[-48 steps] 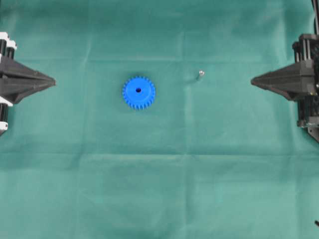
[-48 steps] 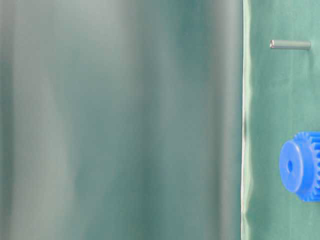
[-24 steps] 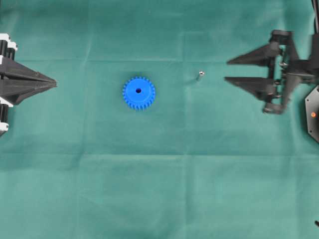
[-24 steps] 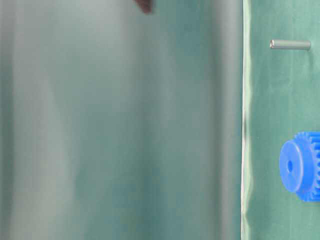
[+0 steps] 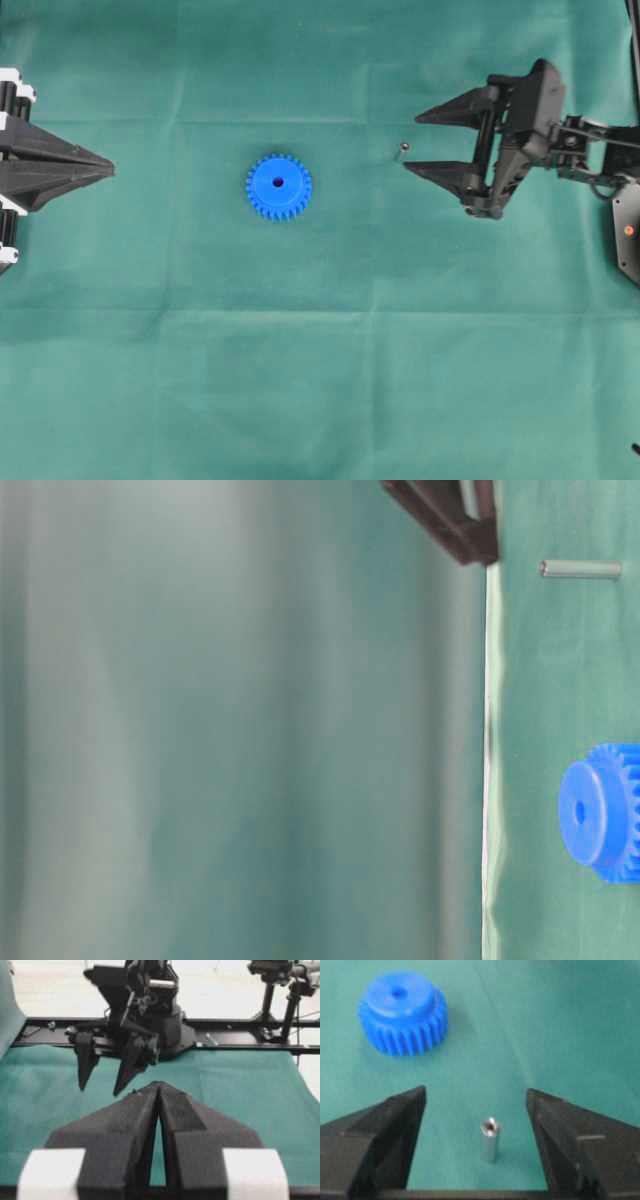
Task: Insert the shaft placed at a random location into the center hole of the medium gear at another random location.
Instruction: 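Move the open right gripper left toward the upright silver shaft, then close the right gripper around the silver shaft and lift it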
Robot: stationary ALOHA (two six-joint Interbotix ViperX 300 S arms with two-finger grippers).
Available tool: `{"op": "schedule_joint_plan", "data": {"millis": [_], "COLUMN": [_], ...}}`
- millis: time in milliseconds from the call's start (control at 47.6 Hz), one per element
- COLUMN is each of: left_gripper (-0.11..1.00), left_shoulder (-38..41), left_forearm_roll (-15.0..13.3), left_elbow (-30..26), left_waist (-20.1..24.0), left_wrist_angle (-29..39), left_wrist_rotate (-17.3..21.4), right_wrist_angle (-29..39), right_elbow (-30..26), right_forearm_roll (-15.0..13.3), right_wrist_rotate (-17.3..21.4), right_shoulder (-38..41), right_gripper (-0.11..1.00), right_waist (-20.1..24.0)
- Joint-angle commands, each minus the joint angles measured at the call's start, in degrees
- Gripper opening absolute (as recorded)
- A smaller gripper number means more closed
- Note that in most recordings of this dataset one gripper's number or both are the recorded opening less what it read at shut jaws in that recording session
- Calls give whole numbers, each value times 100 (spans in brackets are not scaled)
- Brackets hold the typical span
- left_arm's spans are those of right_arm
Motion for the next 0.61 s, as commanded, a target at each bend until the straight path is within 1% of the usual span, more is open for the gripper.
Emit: {"op": "schedule_joint_plan", "data": {"millis": [0,252,462,588], "left_gripper": [0,0,0,0], "left_shoulder": [62,62,70,70], "left_forearm_roll": [18,18,18,18], "left_elbow": [-123,-114,-114,-105], "left_waist": [-9,-9,-9,-9], "left_wrist_angle": [-26,-26,-26,0], "left_wrist_rotate": [9,9,9,9], "right_wrist_angle": [-316,-686,-888,-888], "right_elbow": [-105,-114,-114,-114], "right_forearm_roll": [62,246,290,299], "right_wrist_rotate": [-44,-44,-44,-44], "right_shoulder": [264,826,976,1002], "right_gripper": [81,81,80,77], "right_waist": [-62,-79,-79,-88]}}
